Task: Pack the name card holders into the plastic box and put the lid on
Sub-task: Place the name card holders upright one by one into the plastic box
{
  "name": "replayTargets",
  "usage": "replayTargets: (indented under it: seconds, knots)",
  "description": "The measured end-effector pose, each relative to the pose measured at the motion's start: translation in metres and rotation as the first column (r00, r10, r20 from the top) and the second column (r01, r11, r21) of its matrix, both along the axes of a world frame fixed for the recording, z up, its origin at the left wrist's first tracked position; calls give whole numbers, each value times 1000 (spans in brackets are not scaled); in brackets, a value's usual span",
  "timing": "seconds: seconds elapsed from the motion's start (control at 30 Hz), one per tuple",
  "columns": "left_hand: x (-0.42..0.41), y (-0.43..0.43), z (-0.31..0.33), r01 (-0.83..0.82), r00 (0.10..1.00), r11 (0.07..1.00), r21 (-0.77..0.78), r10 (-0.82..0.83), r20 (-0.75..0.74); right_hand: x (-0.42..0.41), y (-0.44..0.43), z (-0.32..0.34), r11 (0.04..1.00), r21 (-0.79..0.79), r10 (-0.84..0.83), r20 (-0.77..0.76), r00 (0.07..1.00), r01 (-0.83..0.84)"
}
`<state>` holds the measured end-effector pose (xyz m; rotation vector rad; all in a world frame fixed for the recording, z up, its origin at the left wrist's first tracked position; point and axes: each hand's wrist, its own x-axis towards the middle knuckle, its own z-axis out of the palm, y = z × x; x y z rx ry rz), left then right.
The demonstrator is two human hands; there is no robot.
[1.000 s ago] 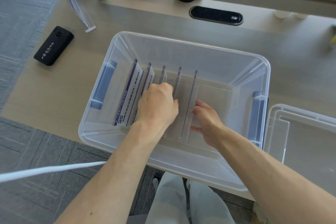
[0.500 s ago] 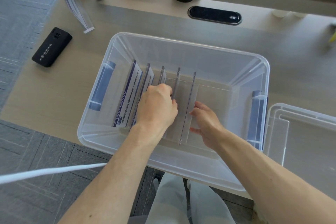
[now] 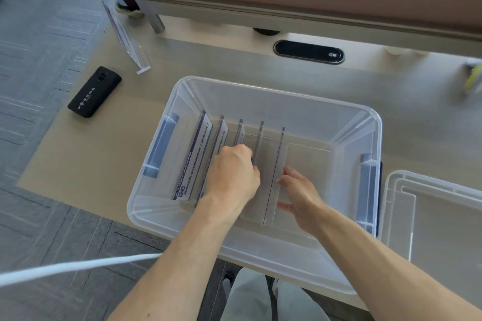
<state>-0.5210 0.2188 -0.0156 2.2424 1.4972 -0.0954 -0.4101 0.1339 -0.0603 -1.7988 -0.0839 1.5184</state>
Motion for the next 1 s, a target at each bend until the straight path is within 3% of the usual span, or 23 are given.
replayTargets:
  seconds: [0.83, 1.0]
  knots:
    - [1, -1, 3, 20, 999, 1000, -13, -21, -45, 4, 2, 8, 998, -26, 49, -31, 998, -50]
    - [-7, 15, 41, -71, 992, 997, -3, 71, 101, 11, 6, 37, 1000, 16, 23, 91, 996, -24]
